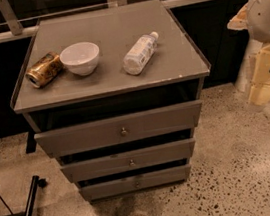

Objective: Open middle drawer

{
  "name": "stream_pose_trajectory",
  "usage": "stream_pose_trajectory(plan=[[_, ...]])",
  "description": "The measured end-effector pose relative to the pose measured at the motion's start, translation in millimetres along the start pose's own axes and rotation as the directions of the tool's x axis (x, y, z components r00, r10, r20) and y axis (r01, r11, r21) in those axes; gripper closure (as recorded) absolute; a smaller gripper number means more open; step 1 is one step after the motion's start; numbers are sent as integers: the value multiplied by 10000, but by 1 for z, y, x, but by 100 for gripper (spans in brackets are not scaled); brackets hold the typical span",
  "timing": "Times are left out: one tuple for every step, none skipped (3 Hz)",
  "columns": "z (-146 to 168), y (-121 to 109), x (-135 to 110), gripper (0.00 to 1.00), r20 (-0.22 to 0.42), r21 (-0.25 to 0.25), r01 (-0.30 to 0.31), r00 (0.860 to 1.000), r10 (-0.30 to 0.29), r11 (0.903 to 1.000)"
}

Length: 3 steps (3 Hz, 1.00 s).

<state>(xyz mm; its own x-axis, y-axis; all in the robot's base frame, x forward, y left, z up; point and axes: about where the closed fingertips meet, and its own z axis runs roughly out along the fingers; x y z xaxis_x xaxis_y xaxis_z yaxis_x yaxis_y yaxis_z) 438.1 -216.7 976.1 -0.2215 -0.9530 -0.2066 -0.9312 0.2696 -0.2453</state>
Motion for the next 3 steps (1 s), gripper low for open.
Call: stream_pose_trajectory(plan=[[0,0,0,0,0,0,0,10000,0,10000],[7,0,6,0,339,315,-311,9990,300,9990],[44,23,32,0,1135,301,-1938,9753,1892,9806]])
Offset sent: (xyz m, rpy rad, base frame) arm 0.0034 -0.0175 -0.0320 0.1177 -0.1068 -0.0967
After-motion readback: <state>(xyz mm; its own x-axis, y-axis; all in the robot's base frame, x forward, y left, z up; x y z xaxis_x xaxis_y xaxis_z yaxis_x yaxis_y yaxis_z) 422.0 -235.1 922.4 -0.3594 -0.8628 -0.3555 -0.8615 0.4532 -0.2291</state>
